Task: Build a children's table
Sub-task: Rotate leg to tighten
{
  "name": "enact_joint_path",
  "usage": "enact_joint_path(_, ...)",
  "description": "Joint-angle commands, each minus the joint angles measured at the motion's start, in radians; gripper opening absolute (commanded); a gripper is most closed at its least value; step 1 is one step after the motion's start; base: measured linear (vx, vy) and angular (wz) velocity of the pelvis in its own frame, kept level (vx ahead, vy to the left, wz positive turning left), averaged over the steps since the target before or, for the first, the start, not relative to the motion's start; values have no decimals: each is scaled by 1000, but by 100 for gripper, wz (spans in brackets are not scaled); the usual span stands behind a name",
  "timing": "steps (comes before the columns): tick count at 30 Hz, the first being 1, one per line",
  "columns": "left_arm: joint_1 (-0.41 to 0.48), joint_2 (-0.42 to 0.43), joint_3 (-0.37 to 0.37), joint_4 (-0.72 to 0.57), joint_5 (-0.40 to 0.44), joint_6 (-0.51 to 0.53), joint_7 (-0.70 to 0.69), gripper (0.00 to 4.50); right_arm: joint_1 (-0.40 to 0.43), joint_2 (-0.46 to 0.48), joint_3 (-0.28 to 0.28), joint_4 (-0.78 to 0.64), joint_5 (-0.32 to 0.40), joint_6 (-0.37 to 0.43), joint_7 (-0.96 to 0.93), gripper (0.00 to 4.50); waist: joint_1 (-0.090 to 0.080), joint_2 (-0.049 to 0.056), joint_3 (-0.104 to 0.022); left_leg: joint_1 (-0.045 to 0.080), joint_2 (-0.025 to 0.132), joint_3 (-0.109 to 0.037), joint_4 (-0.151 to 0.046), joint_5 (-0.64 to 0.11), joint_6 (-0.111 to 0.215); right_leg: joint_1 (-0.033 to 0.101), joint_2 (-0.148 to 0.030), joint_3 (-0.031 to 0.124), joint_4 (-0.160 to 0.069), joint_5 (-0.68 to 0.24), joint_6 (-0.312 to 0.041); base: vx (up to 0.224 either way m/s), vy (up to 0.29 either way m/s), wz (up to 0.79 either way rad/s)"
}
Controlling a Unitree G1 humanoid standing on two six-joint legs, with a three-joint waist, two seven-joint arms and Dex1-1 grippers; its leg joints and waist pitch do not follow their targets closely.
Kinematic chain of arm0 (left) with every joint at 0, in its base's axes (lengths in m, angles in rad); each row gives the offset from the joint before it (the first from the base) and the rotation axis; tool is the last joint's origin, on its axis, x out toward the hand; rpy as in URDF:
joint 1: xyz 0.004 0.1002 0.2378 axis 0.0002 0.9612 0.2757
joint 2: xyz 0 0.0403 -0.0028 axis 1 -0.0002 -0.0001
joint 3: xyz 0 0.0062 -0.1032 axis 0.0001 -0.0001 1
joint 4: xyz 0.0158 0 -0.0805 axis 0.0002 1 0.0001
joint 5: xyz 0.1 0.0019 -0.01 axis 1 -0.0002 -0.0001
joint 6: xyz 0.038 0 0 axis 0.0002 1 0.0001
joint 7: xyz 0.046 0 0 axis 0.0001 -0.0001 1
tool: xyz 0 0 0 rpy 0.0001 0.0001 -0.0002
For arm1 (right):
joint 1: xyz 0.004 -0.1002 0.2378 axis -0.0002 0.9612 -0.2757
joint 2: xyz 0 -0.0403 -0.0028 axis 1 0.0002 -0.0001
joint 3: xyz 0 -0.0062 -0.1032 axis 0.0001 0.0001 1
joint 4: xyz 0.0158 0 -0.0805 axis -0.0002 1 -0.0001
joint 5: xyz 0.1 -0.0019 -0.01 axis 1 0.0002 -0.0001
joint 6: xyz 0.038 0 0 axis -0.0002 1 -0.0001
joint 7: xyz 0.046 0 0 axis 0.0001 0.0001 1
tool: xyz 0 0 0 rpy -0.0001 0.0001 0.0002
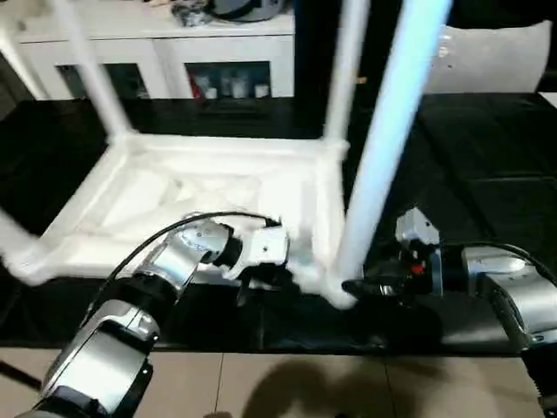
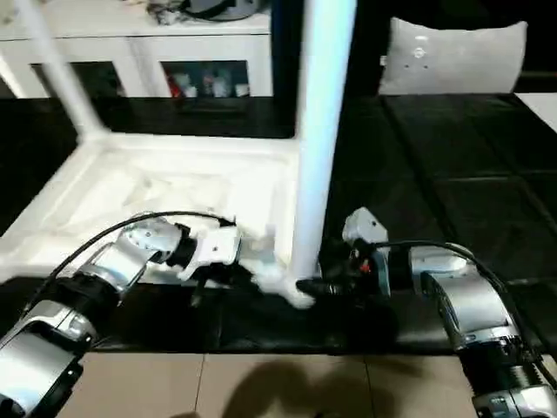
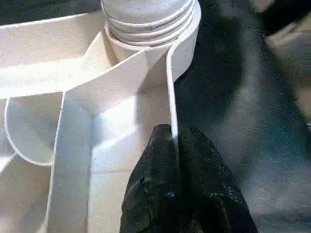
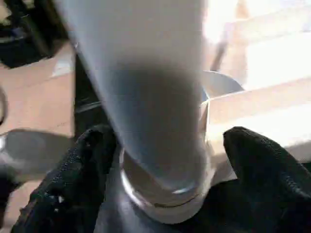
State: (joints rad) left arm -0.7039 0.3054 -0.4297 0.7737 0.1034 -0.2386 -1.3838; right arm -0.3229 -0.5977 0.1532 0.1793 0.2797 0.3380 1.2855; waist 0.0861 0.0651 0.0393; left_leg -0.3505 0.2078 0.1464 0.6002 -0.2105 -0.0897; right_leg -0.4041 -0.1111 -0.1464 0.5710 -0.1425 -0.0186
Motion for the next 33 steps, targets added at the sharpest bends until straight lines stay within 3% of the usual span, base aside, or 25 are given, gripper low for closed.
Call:
enact_joint_path(1, 13, 3, -42, -38, 6, -27, -66, 0, 2, -6, 9, -24, 18, -7, 28, 357, -2, -21, -67, -8, 22, 15, -68, -144, 114, 68, -42, 55, -61, -301, -181, 0, 0, 0)
enact_joint_path(18, 32, 16, -59, -76, -13, -37, -144, 0, 9, 16, 44, -34, 48, 16, 95, 220, 0, -27, -65, -11, 18, 15, -69, -144, 93, 67, -40, 52, -67, -368, -140, 0, 0, 0)
enact_joint_path(22, 41, 8, -40, -84, -37, 6, -137, 0, 34, 28, 32, -67, 81, 48, 76, 212, 1, -26, -66, -10, 17, 15, -69, -134, 93, 68, -40, 53, -67, -363, -139, 0, 0, 0)
enact_joint_path(24, 34, -19, -10, -67, -30, 82, -40, 0, 47, 66, 7, -76, 78, 86, -25, 210, -1, -22, -64, -10, 17, 16, -69, -140, 90, 66, -39, 52, -68, -368, -140, 0, 0, 0)
enact_joint_path(28, 18, -42, 8, -49, -15, 137, 42, 0, 43, 116, -13, -63, 39, 76, -144, 208, -13, -26, -56, -5, 4, 17, -69, -198, 56, 60, -36, 42, -89, -508, -84, 0, 0, 0)
enact_joint_path(29, -3, -87, 38, -43, -6, 241, 166, 0, 13, 206, -37, -20, -38, 104, -367, 206, -22, -23, -53, -7, -1, 16, -68, -207, 42, 59, -33, 36, -94, -541, -65, 0, 0, 0)
enact_joint_path(31, -6, -97, 43, -44, -5, 263, 188, 0, 7, 222, -42, -15, -47, 115, -403, 202, -46, -24, -52, -7, -7, 10, -67, -239, 23, 60, -31, 23, -103, -593, -34, 0, 0, 0)
enact_joint_path(33, -11, -118, 47, -52, 5, 315, 238, 0, -5, 265, -51, -11, -62, 151, -484, 200, -66, -22, -52, -9, -7, 6, -66, -265, 33, 62, -32, 17, -111, -598, -22, 0, 0, 0)
